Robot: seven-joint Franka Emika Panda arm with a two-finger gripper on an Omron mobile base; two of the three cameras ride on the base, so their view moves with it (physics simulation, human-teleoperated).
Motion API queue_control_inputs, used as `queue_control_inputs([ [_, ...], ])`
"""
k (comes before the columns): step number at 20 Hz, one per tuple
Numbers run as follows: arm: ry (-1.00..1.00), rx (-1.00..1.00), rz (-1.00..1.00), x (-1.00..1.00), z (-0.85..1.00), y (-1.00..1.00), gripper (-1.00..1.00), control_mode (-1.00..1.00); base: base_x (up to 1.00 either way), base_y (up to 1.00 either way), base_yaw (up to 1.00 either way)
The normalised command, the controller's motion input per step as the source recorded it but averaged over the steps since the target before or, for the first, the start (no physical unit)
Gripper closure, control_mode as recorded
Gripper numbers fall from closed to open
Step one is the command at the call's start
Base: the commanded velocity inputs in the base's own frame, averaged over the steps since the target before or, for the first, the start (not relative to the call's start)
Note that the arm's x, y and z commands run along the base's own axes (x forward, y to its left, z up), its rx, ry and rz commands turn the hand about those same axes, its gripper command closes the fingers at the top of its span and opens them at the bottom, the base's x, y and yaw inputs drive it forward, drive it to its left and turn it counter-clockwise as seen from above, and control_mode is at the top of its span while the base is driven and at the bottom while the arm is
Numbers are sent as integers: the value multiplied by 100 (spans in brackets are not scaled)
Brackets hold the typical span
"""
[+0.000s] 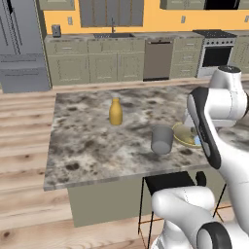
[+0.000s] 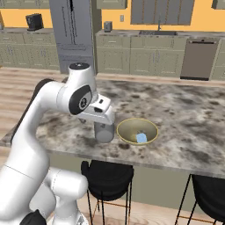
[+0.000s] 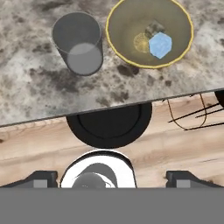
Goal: There are two ice cubes in the ice bowl. Place both ice cubes in the glass cup.
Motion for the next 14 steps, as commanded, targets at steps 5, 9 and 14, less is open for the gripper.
queue_control_inputs([
  [5,1,1,-13,0,-1,-49,-100,-100,0,0,0],
  [9,0,2,-1,0,0,-34,-100,-100,0,0,0],
  [14,0,0,0,26,-2,-43,-100,-100,0,0,0],
])
